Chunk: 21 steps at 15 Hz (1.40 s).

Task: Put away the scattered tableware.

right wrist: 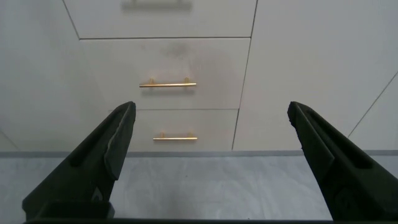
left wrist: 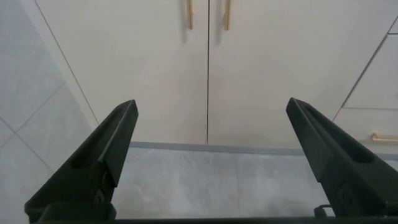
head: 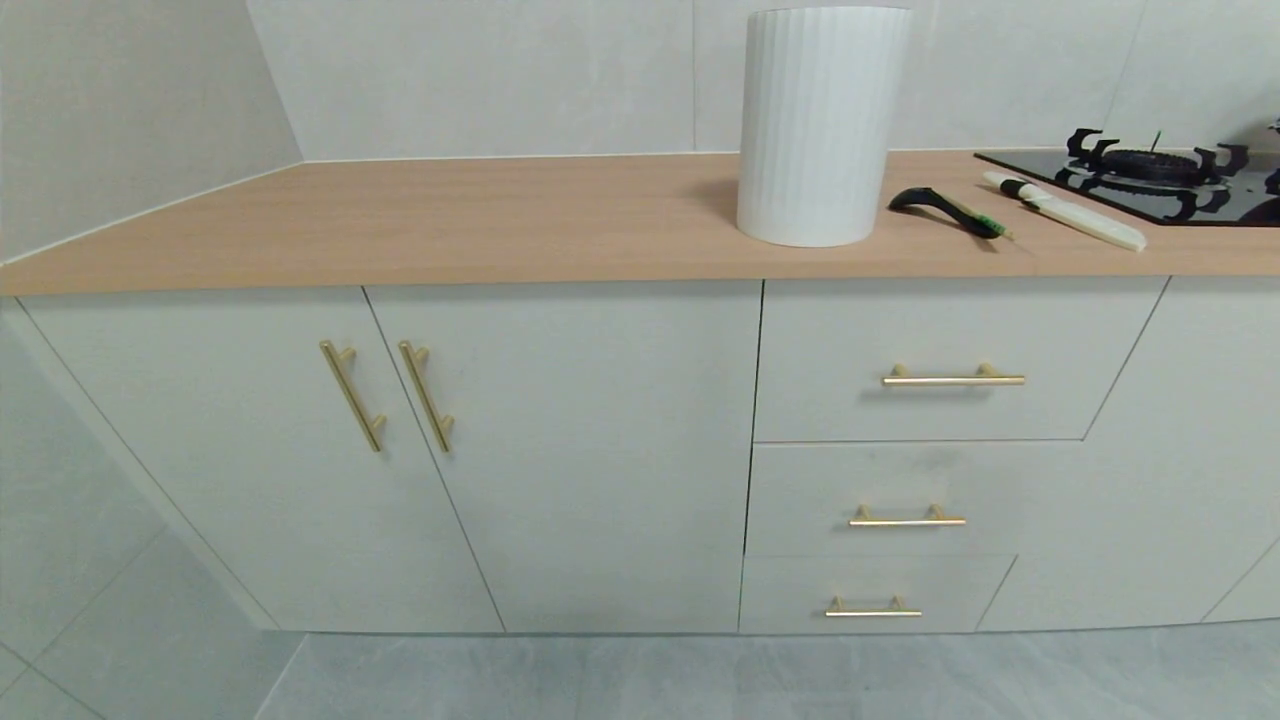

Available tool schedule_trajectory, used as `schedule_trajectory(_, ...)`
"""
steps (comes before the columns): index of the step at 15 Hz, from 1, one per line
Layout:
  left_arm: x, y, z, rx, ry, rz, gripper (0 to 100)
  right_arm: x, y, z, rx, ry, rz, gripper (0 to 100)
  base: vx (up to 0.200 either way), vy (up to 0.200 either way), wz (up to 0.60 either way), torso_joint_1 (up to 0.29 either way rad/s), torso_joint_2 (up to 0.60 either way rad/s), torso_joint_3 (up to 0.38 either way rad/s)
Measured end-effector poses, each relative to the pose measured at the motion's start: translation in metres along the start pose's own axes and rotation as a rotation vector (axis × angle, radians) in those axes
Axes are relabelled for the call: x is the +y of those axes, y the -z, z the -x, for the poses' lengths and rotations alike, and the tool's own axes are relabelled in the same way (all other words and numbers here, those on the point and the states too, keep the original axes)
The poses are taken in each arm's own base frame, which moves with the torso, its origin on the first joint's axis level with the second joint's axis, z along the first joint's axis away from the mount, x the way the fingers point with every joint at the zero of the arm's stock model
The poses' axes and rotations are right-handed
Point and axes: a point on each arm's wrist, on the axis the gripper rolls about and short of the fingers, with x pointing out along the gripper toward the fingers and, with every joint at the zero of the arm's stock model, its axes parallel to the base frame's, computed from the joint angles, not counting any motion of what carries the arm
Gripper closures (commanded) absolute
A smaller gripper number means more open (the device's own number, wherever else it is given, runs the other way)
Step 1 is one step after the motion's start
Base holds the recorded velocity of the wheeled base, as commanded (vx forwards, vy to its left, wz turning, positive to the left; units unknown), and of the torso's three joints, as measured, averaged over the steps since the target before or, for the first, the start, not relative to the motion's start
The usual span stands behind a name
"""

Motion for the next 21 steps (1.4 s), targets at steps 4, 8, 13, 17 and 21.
schedule_trajectory(4, 0.0000, -0.0002, 0.0000, -0.001, -0.001, 0.000, 0, 0.0000, 0.0000, 0.0000, 0.000, -0.001, 0.000, 0, 0.200, 0.000, 0.00, -0.001, 0.00, 0.001)
schedule_trajectory(8, 0.0000, -0.0001, 0.0000, -0.001, 0.000, 0.000, 0, 0.0000, 0.0000, 0.0000, 0.000, 0.000, 0.000, 0, 0.000, 0.000, 0.00, 0.000, 0.00, 0.000)
schedule_trajectory(13, 0.0000, 0.0000, 0.0000, 0.000, 0.000, 0.000, 0, 0.0000, 0.0000, 0.0000, 0.000, -0.001, 0.001, 0, 0.000, 0.000, 0.00, 0.000, 0.00, 0.000)
schedule_trajectory(17, 0.0000, -0.0001, 0.0000, -0.001, 0.000, 0.005, 0, 0.0000, -0.0001, -0.0001, 0.000, -0.002, 0.003, 0, 0.000, 0.000, 0.00, 0.000, 0.00, 0.000)
schedule_trajectory(21, 0.0000, -0.0001, 0.0000, -0.001, -0.001, 0.006, 0, 0.0002, -0.0015, 0.0002, -0.006, -0.008, 0.004, 0, 0.000, 0.000, 0.00, 0.000, 0.00, 0.000)
